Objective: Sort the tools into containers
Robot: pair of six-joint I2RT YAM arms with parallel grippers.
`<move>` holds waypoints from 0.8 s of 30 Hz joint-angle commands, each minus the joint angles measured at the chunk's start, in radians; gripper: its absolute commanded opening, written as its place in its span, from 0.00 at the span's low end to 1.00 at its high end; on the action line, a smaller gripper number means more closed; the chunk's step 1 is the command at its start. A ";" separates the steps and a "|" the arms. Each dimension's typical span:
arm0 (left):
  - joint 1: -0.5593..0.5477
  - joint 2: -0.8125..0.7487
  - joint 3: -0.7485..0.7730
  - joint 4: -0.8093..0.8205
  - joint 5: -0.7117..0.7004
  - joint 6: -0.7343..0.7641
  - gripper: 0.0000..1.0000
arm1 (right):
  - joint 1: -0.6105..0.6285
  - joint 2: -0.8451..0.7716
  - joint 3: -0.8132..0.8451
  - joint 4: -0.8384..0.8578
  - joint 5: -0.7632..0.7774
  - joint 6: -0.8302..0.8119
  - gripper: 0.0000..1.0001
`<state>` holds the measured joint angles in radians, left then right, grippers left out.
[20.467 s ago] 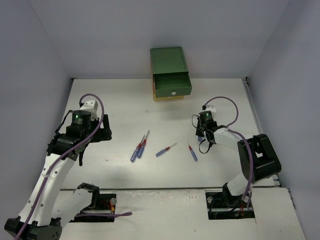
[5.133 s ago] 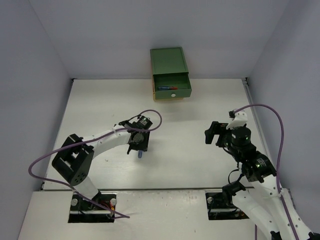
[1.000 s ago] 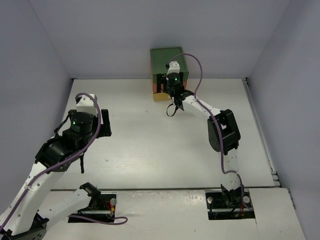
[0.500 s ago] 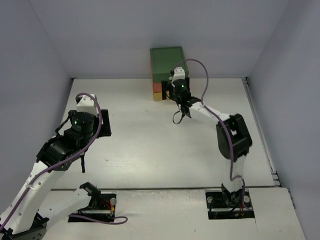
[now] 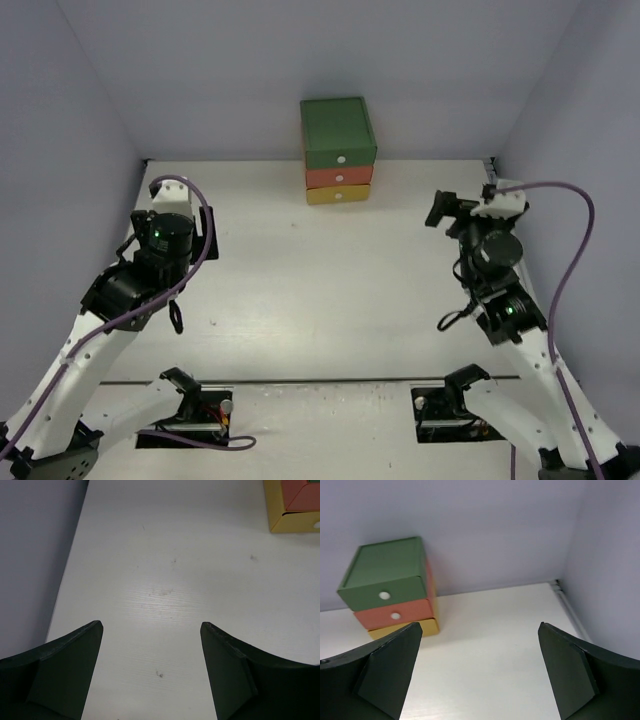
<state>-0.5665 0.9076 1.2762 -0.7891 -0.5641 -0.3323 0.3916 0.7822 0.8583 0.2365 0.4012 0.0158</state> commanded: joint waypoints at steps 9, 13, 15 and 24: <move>0.013 -0.103 -0.120 0.102 -0.046 0.071 0.75 | 0.001 -0.392 -0.103 -0.327 0.167 0.069 1.00; 0.013 -0.113 -0.139 0.100 -0.062 0.052 0.75 | 0.000 -0.378 -0.092 -0.353 0.136 0.077 1.00; 0.013 -0.111 -0.145 0.103 -0.064 0.046 0.75 | 0.000 -0.341 -0.067 -0.370 0.130 0.095 1.00; 0.013 -0.099 -0.179 0.111 -0.061 0.007 0.75 | 0.000 -0.222 0.001 -0.391 0.131 0.137 1.00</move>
<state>-0.5598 0.8002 1.0870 -0.7282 -0.6037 -0.3011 0.3874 0.5199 0.8056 -0.1952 0.5240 0.1100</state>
